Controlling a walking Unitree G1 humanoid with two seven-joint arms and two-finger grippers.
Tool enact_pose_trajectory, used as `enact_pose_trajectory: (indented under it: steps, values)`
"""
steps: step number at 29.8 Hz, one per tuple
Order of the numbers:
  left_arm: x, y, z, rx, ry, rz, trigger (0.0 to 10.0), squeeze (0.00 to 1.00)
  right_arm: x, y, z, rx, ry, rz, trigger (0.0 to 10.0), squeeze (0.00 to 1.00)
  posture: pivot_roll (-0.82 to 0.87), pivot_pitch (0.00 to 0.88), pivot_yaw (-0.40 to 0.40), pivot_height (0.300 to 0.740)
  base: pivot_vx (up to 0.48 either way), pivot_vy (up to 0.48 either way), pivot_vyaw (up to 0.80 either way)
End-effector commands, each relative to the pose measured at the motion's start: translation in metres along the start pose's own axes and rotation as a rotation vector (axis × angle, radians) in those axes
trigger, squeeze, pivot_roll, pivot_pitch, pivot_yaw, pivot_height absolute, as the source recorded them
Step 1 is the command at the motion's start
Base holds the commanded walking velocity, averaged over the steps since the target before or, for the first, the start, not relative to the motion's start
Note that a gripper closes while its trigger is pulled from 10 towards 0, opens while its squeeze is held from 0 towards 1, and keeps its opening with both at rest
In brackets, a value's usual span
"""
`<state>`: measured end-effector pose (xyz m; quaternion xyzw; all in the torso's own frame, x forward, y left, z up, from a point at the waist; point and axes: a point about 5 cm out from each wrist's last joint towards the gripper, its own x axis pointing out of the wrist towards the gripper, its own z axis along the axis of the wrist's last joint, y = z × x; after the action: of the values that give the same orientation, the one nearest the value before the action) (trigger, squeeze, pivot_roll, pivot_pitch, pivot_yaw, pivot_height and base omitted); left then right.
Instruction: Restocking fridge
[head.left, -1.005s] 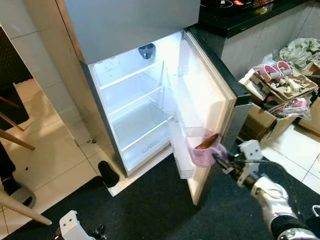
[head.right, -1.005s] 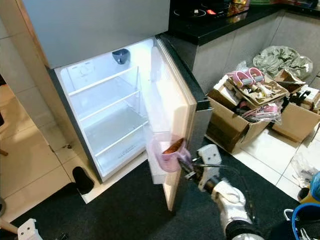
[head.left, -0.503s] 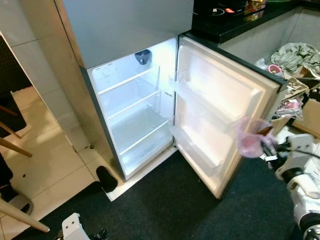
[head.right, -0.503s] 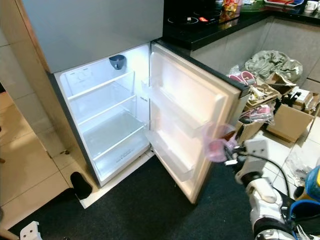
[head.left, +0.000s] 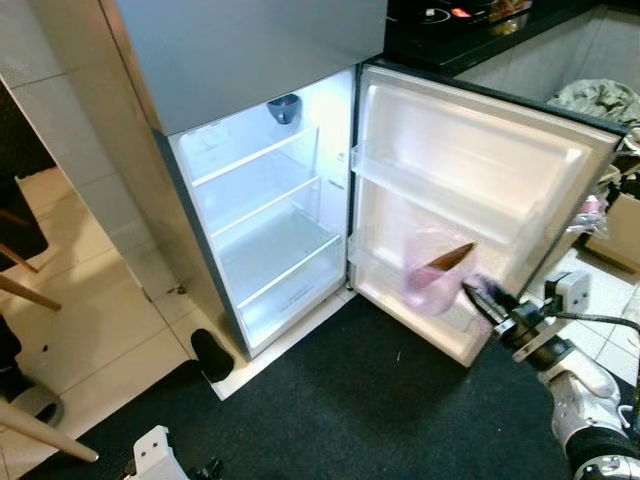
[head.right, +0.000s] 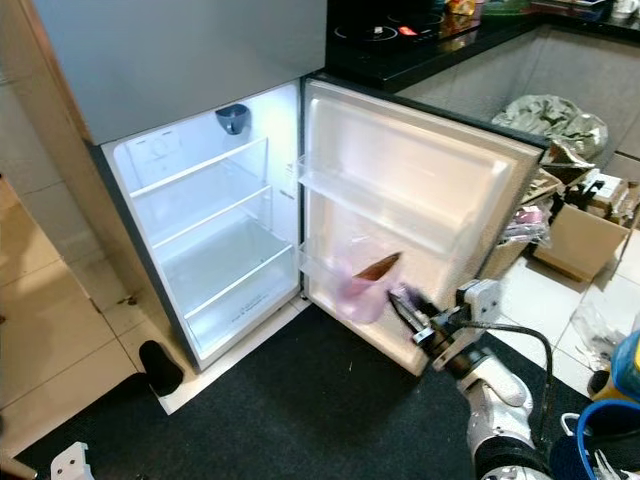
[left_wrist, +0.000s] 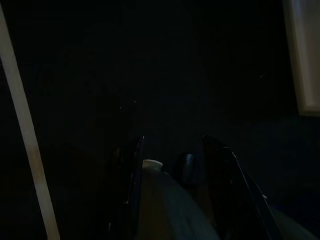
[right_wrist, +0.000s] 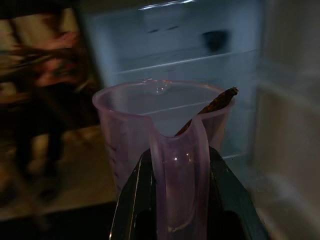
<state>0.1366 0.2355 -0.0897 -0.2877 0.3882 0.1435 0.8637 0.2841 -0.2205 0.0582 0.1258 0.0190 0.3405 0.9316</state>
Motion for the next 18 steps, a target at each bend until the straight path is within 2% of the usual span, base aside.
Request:
enact_pose_trajectory:
  steps: [1,4,10,11,15,18]
  values:
    - [0.000,-0.001,-0.007,0.006,0.025,0.002,10.0,0.00,0.005,0.006,-0.001,0.000,-0.001,0.042,10.0,0.00,-0.09,0.001,0.015,0.740,0.000,0.000,0.00]
    - [0.000,-0.002,-0.008,0.020,0.031,0.002,10.0,0.00,0.012,0.011,-0.006,-0.004,0.015,0.047,10.0,0.00,-0.09,0.001,0.015,0.740,0.000,0.000,0.00]
    - [0.001,-0.005,-0.009,0.043,0.035,-0.001,10.0,0.00,0.035,0.019,-0.023,0.008,0.125,-0.035,10.0,0.00,-0.08,0.000,0.014,0.740,0.000,0.000,0.00]
    - [0.001,-0.005,-0.009,0.043,0.035,-0.001,10.0,0.00,0.035,0.019,-0.023,0.008,0.125,-0.035,10.0,0.00,-0.08,0.000,0.014,0.740,0.000,0.000,0.00]
    - [0.002,-0.009,-0.009,0.066,0.040,-0.013,10.0,0.00,0.053,0.032,-0.021,0.044,0.079,0.009,10.0,0.00,-0.07,0.000,0.011,0.740,0.000,0.000,0.00]
    - [0.002,-0.010,-0.012,0.078,0.048,-0.021,10.0,0.00,0.057,0.037,-0.023,0.028,0.075,0.013,10.0,0.00,-0.07,0.001,0.012,0.740,0.000,0.000,0.61]
